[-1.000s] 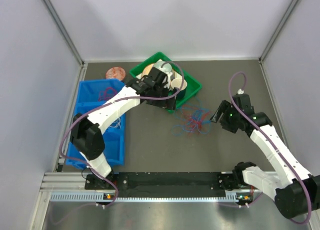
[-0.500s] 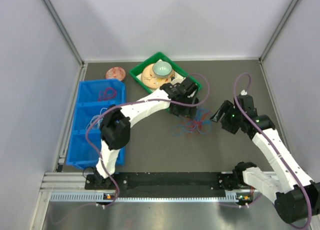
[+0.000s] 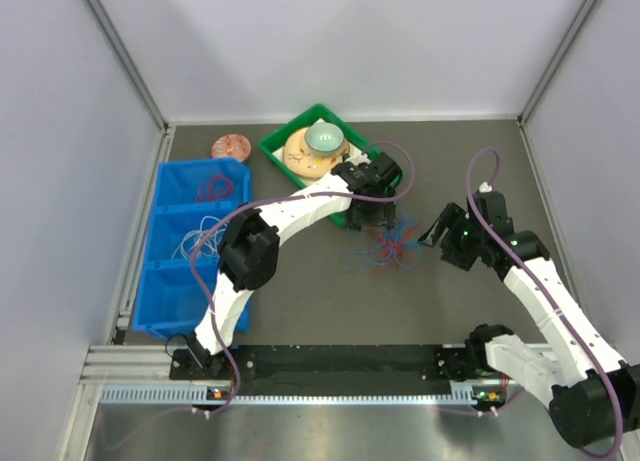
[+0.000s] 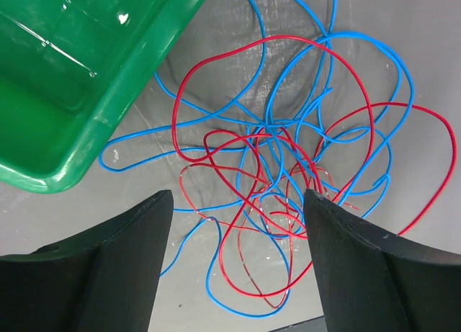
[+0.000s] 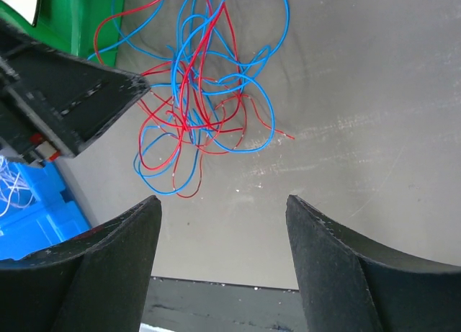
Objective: Untangle the cables
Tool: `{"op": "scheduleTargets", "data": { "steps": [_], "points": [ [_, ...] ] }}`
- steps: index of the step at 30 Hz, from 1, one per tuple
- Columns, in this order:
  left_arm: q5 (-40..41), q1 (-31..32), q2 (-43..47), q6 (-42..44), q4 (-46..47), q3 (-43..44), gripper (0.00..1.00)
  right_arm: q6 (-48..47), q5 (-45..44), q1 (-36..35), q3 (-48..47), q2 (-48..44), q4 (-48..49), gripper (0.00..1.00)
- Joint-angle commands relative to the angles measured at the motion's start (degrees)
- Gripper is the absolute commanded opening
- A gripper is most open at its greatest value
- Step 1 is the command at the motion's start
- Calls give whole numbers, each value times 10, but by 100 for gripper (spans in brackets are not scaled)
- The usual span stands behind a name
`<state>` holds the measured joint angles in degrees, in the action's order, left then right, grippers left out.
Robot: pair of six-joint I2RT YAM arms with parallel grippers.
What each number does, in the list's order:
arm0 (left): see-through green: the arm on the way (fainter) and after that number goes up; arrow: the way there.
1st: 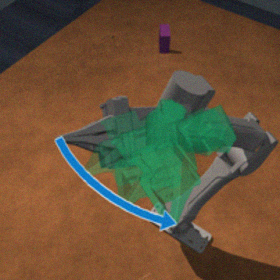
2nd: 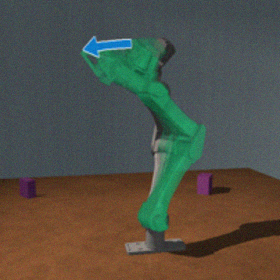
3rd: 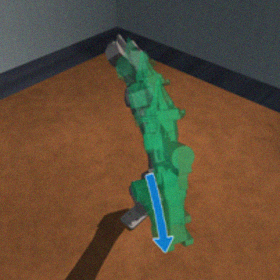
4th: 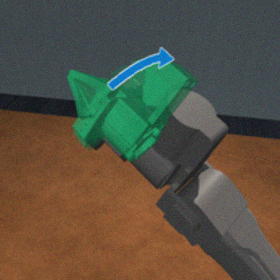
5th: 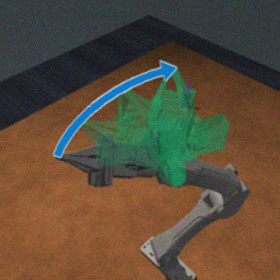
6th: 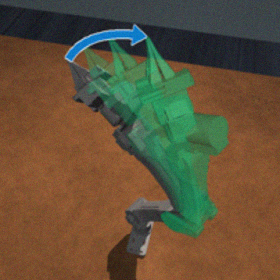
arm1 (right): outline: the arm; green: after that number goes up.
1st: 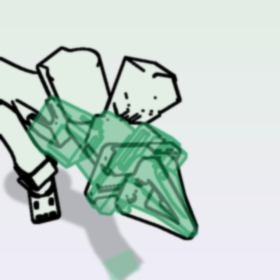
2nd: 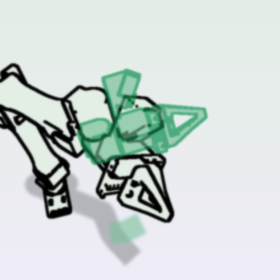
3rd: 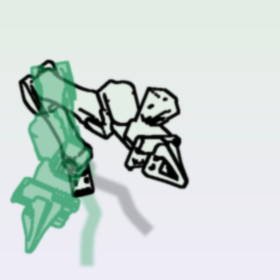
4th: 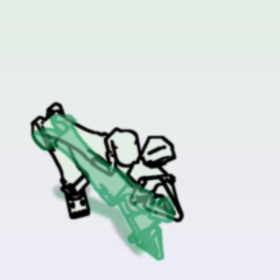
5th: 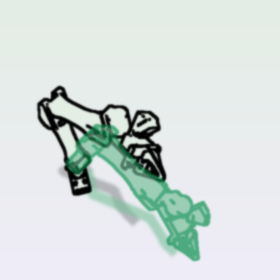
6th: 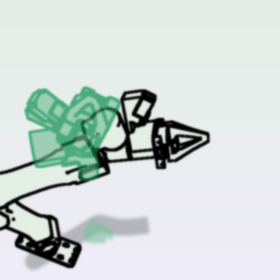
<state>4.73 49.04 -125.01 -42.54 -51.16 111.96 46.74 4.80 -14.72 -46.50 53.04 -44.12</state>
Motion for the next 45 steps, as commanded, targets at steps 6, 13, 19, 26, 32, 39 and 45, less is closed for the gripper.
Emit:
{"op": "scheduleTargets", "data": {
  "steps": [6,13,19,26,32,39,45],
  "points": [
    [-14,4,-16,-29,14,2,74,9,13,3,3,-7,18,69],
    [-12,4,-23,-10,16,-3,69,10,18,3,-10,7,18,69],
    [-25,5,-32,0,38,-9,57,2,14,4,-28,29,18,69],
    [-45,4,-46,13,45,-1,4,5,0,3,-33,35,18,70],
    [-66,-2,-38,27,20,20,0,12,-17,4,-35,33,19,70],
    [-93,-26,91,74,22,9,0,6,6,14,-14,67,30,72],
    [-105,-26,150,81,70,-54,0,10,66,14,11,108,82,73]
  ]
}}
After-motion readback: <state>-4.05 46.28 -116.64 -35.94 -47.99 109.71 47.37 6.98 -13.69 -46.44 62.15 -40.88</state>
